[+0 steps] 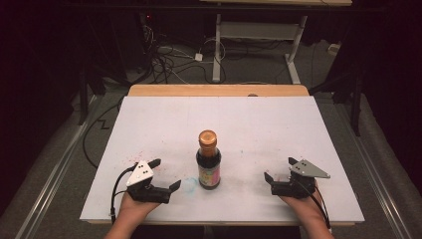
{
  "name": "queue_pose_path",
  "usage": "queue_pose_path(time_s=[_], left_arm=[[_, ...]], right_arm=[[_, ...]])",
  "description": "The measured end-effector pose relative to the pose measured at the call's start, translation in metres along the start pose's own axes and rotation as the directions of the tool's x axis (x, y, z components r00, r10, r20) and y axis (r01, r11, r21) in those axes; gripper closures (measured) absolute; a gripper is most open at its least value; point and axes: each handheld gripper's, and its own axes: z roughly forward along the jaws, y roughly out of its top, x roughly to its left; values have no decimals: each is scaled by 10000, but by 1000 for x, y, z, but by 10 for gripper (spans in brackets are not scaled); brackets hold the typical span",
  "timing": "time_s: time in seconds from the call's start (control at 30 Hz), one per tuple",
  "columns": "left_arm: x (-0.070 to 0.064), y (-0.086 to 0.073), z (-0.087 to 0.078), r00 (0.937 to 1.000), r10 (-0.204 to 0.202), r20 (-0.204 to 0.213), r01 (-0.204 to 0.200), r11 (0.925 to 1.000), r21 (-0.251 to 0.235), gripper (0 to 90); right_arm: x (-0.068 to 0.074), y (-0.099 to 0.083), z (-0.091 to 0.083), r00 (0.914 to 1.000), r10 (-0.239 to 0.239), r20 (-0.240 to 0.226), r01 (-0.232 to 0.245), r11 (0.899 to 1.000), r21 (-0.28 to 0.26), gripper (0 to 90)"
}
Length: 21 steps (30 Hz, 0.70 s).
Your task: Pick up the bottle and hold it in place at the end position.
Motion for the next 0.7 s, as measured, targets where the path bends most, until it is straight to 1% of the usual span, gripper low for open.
queue_pose_path(time_s=[0.03,0.07,0.1,0.13,0.2,0.23,0.3,0.33,0.37,0.4,0.53,0.63,0.67,0.7], left_arm=[[-4,0,2,9999,23,119,-24,10000,64,0],[-4,0,2,9999,23,119,-24,10000,64,0],[-6,0,3,9998,-24,208,21,9999,117,0],[-10,-1,5,9995,26,321,-31,9999,159,0],[-13,-2,6,9992,37,398,-45,9998,181,0],[-17,-3,8,9984,55,555,-68,9997,234,0],[-20,-3,9,9981,77,613,-93,9996,253,0],[-23,-3,11,9972,-11,746,-8,9997,262,0],[-23,-3,11,9972,-11,746,-8,9997,262,0],[-26,-2,14,9963,-105,854,83,9996,266,0],[-30,-3,17,9951,-97,985,63,9994,345,0],[-33,-4,21,9938,-165,1098,119,9990,424,0],[-24,-2,16,9855,1255,1145,-1417,9789,1471,0],[-25,-2,17,9863,1187,1150,-1346,9806,1427,0]], right_arm=[[-1,0,1,10000,56,-72,-55,9999,89,5],[-1,0,1,9999,70,-94,-68,9999,142,5],[-1,1,2,9999,81,-89,-79,9998,188,5],[-1,1,2,9999,74,-84,-72,9997,212,5],[-1,1,2,9999,48,-110,-45,9998,219,4],[-2,1,2,9999,85,-120,-82,9998,203,4],[-2,1,2,9998,143,-150,-139,9997,220,4],[-3,1,2,9997,168,-163,-164,9996,234,4],[-3,1,2,9997,168,-163,-164,9996,234,4],[-3,1,3,9997,169,-171,-164,9996,249,4],[-3,1,2,9997,169,-187,-164,9996,246,5],[-2,1,2,9997,124,-194,-119,9997,235,5],[-2,1,2,9997,88,-212,-83,9997,220,5],[-2,0,3,9998,57,-208,-53,9998,211,5]])
